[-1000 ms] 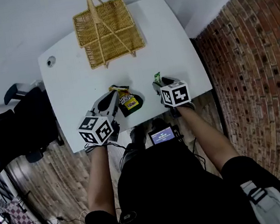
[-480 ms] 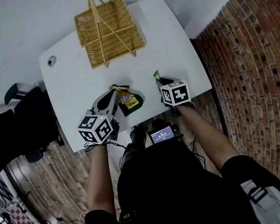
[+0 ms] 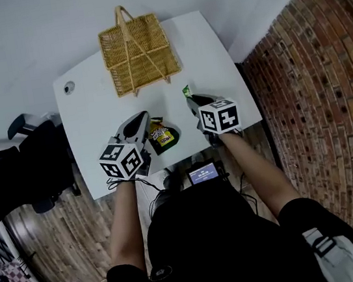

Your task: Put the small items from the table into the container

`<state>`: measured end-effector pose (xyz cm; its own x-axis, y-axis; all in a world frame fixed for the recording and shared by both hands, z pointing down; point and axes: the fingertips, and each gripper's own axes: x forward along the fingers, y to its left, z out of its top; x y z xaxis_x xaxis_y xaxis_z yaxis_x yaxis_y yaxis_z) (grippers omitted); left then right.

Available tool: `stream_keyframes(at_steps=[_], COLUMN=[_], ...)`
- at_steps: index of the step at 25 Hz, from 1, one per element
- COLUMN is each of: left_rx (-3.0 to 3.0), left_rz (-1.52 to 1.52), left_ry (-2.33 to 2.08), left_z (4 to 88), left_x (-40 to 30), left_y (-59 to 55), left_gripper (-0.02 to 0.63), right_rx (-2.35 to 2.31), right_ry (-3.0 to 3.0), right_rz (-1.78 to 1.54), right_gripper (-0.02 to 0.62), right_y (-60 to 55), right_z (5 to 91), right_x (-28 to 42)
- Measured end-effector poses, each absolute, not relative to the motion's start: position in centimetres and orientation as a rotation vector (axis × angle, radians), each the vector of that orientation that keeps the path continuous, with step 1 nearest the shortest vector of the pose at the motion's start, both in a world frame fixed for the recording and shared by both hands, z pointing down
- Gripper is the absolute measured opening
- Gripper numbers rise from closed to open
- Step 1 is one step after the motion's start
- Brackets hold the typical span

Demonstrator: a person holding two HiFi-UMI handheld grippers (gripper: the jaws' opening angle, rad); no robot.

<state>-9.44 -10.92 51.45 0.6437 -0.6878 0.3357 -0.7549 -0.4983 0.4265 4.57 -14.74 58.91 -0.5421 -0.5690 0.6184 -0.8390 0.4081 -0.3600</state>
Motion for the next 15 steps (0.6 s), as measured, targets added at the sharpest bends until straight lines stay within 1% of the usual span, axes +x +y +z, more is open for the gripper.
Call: stream_keyframes(at_steps=[8,15], left_rx=[2.386,2.402], left_rz=[0.112,0.078], left_ry=[-1.127,-1.124], left_z=[48.6,47.5], left_x=[-9.1,-9.2], left_y=[-12.0,-12.8], left_gripper=[0.009,0.009], right_rx=[1.204,1.204], right_ry=[-2.384,-2.419], right_rz=[0.827,0.826], right_gripper=[0.054,0.054], right_y=[-16.5,-17.4], right_z=[52.9,51.0], right_x=[3.2,2.9])
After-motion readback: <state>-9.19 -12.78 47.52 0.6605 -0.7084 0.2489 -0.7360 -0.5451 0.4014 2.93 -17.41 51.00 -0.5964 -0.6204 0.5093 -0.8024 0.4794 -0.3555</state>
